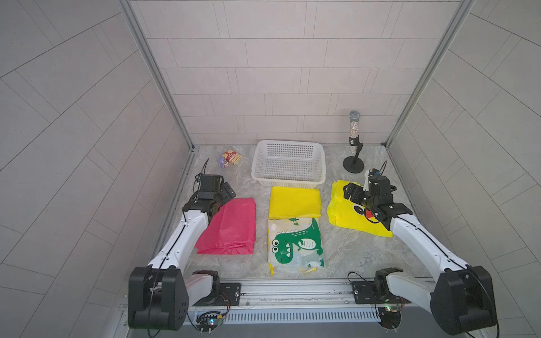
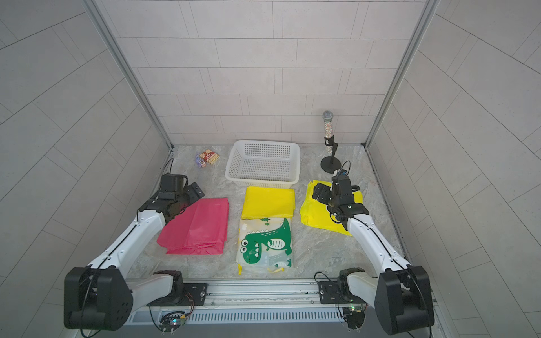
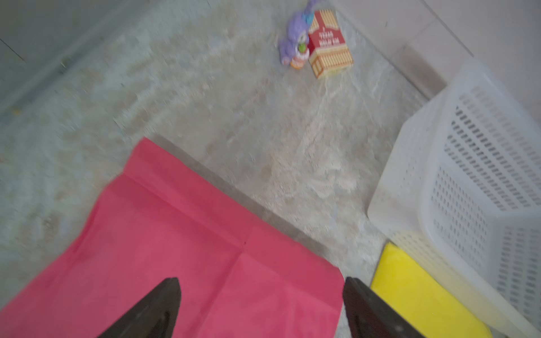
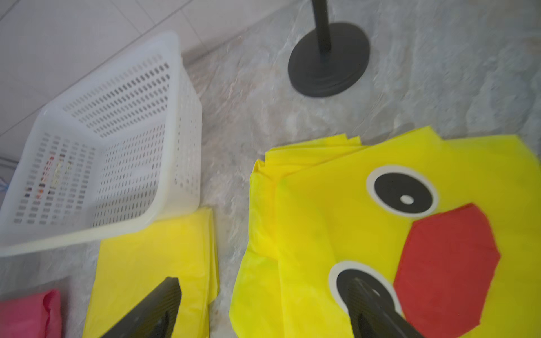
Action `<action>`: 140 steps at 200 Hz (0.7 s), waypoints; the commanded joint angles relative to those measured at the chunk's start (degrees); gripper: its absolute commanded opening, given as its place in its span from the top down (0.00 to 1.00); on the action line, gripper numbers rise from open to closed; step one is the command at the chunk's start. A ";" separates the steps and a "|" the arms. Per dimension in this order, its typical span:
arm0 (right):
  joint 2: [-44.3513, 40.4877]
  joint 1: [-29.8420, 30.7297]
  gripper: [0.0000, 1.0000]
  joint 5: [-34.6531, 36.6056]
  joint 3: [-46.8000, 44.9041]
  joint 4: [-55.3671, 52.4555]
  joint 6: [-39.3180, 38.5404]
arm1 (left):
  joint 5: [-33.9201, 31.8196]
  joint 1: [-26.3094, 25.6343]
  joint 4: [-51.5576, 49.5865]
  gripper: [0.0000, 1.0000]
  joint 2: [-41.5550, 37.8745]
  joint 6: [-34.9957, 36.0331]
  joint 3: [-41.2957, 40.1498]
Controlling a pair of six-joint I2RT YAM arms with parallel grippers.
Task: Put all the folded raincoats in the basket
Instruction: Pick up the raincoat from the center of the board.
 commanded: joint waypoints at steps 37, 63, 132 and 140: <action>-6.02 14.76 0.06 6.66 -2.78 -12.96 7.69 | 13.26 -5.49 -4.89 0.07 -9.72 -6.39 -7.87; -4.83 19.77 0.06 10.43 -0.88 -19.31 7.03 | 13.79 -10.28 -8.58 0.07 -7.34 -5.13 -6.36; -7.96 25.91 0.06 6.70 -1.85 -24.86 11.24 | 11.81 -23.75 -11.88 0.07 -5.45 -5.77 -5.97; -8.51 26.00 0.06 5.55 -2.64 -24.24 11.73 | 11.67 -25.58 -12.04 0.07 -5.32 -5.90 -6.06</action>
